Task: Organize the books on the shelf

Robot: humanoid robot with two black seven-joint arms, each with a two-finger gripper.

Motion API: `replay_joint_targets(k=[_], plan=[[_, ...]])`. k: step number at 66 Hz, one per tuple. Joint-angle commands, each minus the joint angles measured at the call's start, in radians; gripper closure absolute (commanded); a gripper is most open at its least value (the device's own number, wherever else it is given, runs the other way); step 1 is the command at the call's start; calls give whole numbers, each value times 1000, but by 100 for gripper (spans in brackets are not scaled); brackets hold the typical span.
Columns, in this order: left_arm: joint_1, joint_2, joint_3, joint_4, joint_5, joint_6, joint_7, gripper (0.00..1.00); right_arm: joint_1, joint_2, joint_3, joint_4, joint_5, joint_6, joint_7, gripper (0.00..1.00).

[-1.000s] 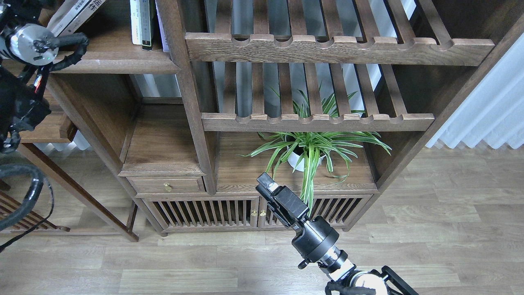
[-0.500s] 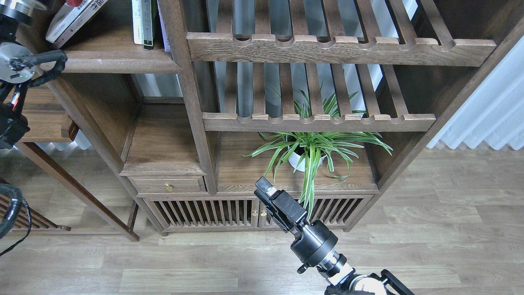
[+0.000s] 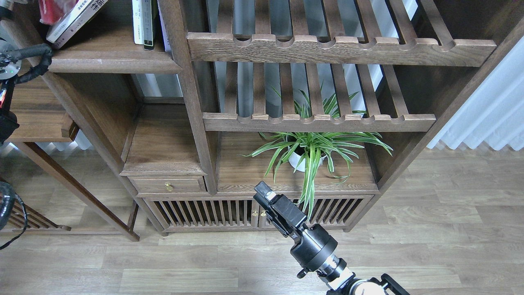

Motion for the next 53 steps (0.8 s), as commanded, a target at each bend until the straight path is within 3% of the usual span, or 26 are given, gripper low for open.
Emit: replay_joint_targets(k=[1, 25, 41, 53], plan=[[-20, -6, -5, 18, -26, 2, 0, 55, -1, 0, 0, 1, -5, 0, -1, 31], [-17, -17, 21, -25, -170, -19, 4, 51, -1, 0, 2, 1, -5, 0, 1, 31], [152, -49, 31, -229, -263, -33, 4, 48, -5, 0, 20, 40, 14, 0, 16, 26], [276, -55, 9, -402, -286, -104, 6, 47, -1, 0, 54, 73, 35, 0, 16, 26]])
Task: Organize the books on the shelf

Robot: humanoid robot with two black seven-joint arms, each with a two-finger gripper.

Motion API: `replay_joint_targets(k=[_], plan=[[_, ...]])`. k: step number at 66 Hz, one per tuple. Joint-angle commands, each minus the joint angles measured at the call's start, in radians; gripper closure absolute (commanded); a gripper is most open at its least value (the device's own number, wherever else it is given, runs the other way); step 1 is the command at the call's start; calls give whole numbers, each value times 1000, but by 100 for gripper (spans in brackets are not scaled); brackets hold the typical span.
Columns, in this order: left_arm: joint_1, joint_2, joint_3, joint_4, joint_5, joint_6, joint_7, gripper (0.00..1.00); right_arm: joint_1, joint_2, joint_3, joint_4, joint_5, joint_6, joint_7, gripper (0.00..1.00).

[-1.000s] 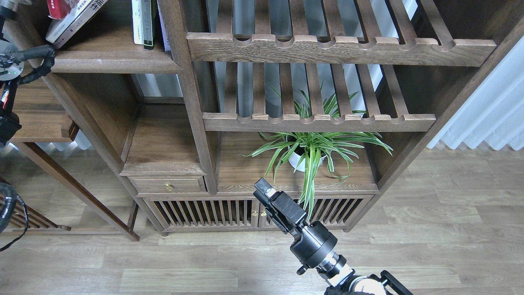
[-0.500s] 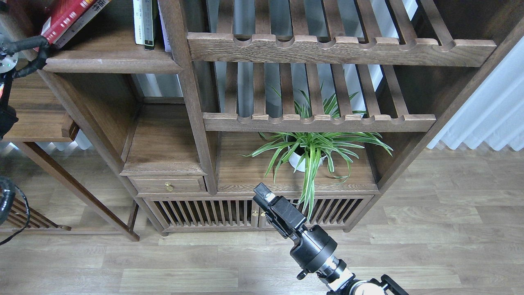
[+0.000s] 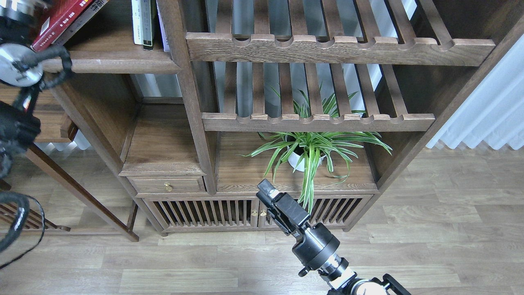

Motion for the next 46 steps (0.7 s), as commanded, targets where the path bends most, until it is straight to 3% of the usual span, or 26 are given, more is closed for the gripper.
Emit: replay_joint_targets(k=[1, 10, 13, 19, 28, 36, 46], plan=[[62, -4, -17, -100, -9, -43, 1, 47, 5, 0, 20, 12, 7, 0, 0, 26], [97, -21, -31, -207, -25, -45, 16, 46, 9, 0, 24, 12, 7, 0, -1, 26], [105, -34, -22, -221, -25, -45, 31, 40, 14, 0, 24, 11, 7, 0, -1, 26], [120, -86, -22, -250, -25, -46, 103, 33, 29, 0, 24, 11, 7, 0, 0, 26], [137, -152, -17, -290, -25, -46, 153, 27, 60, 0, 24, 11, 7, 0, 0, 26], [212, -238, 12, -322, -25, -46, 200, 20, 84, 0, 26, 12, 7, 0, 0, 26], [329, -307, 34, -322, -25, -46, 306, 18, 90, 0, 26, 20, 7, 0, -1, 26]])
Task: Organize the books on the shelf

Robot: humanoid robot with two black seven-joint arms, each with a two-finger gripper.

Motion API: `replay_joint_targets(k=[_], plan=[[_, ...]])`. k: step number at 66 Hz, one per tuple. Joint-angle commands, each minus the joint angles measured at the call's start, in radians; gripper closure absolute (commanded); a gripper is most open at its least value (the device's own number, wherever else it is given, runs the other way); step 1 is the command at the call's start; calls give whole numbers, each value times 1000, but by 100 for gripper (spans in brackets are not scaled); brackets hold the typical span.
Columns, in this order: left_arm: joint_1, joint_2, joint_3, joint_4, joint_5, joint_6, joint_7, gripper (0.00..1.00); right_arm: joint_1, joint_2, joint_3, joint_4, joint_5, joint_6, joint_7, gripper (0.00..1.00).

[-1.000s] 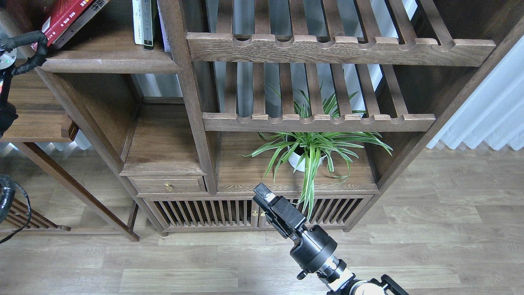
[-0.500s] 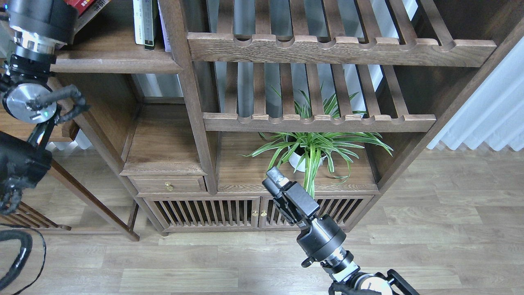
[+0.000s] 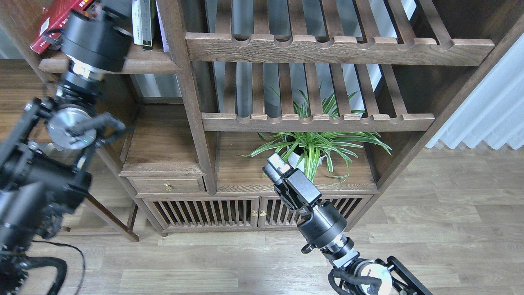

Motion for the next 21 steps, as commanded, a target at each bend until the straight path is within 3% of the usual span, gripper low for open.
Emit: replay_joint_targets(k=[1, 5, 6, 10, 21], plan=[[85, -54, 14, -2, 1, 0, 79, 18, 4, 0, 0, 9, 0, 0, -1, 26], [129, -56, 20, -2, 2, 0, 119, 18, 4, 0, 5, 10, 0, 0, -1, 26], [163, -56, 27, -2, 2, 0, 155, 18, 3, 0, 14, 10, 0, 0, -1, 26], [185, -56, 30, -2, 2, 0, 183, 18, 1, 0, 14, 10, 0, 0, -1, 26], [192, -56, 40, -2, 2, 0, 205, 18, -8, 0, 14, 10, 0, 0, -1, 26]])
